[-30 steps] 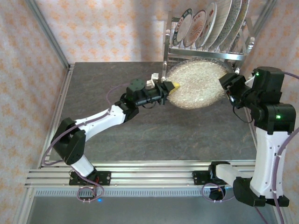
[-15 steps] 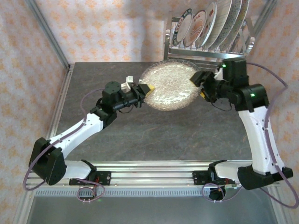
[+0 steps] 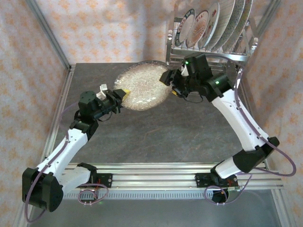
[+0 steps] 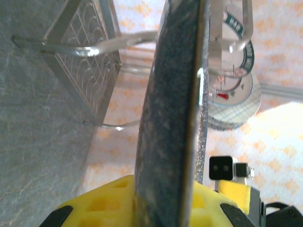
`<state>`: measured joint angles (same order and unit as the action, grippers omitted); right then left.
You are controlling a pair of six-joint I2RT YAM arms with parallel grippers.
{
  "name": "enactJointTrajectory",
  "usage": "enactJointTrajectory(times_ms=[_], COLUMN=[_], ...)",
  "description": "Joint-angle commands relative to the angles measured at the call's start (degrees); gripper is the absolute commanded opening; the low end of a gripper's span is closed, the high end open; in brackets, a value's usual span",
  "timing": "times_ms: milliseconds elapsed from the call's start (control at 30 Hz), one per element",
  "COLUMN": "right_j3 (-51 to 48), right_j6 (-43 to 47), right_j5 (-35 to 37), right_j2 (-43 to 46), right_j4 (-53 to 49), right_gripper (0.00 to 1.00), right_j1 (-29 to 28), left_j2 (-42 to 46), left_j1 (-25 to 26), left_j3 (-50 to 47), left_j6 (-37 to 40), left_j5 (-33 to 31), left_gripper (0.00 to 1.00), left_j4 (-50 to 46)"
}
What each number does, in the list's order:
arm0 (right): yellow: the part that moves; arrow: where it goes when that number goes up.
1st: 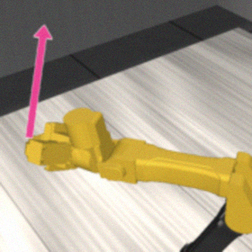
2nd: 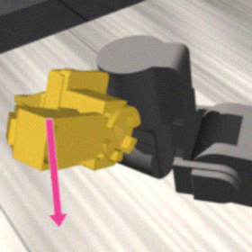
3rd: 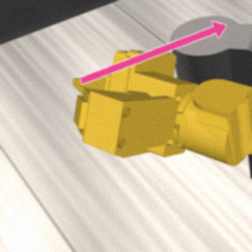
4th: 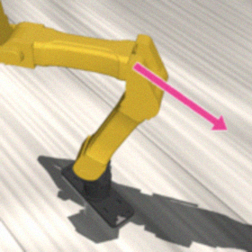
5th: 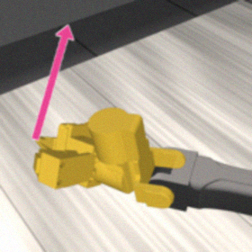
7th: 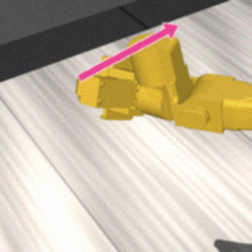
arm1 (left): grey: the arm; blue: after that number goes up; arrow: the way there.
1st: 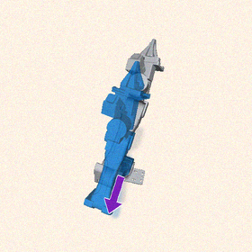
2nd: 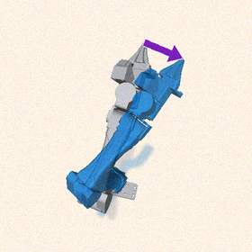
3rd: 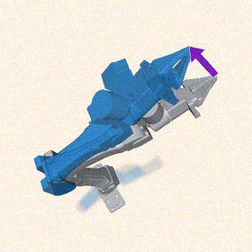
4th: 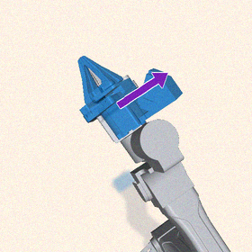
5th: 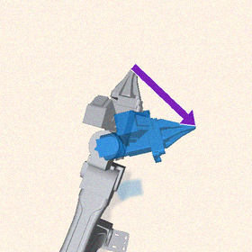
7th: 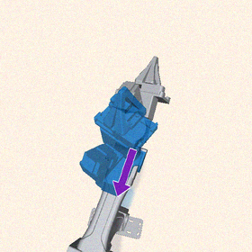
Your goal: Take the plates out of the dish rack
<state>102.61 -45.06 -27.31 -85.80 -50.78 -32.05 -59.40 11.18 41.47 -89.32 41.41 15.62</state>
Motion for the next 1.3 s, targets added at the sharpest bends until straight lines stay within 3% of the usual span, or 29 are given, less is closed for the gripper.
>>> enactJointTrajectory(times_ms=[0, 200, 300, 400, 533, 667, 1067, 1267], right_j3=[3.9, 8.4, 8.3, 5.5, -2.1, -11.6, -21.8, -22.9], right_j6=[0.0, 4.0, 5.7, 8.9, 17.1, 24.4, 38.3, 40.7], right_j5=[2.1, 7.8, 10.6, 12.6, 15.1, 14.1, 10.8, 13.5], right_j2=[-1.3, -3.0, -1.4, 2.5, 10.2, 17.6, 26.9, 28.1], right_j4=[2.9, -2.7, -3.7, 0.0, 8.6, 19.8, 26.8, 28.1], right_gripper=[0.61, 0.62, 0.62, 0.62, 0.62, 0.65, 0.73, 0.91], right_j1=[-0.3, -0.5, -0.5, -0.7, -1.9, -1.9, -1.9, -1.9], left_j2=[3.9, 4.4, 3.9, 3.8, 1.8, -3.0, -18.5, -26.5], left_j1=[-2.8, -9.1, -10.6, -10.7, -10.7, -10.7, -10.7, -10.7], left_j3=[1.9, 2.3, 4.5, 6.0, 6.4, 6.5, 6.6, 8.3], left_j6=[-4.3, -4.3, -0.3, 5.4, 11.2, 14.7, 19.9, 22.5], left_j5=[2.9, 3.9, 3.4, -0.3, -5.4, -7.9, -13.1, -13.3], left_gripper=[0.00, 0.00, 0.00, 0.00, 0.00, 0.00, 0.00, 0.00], left_j4=[19.6, 19.6, 15.1, 8.5, 6.5, 9.8, 21.7, 26.0])
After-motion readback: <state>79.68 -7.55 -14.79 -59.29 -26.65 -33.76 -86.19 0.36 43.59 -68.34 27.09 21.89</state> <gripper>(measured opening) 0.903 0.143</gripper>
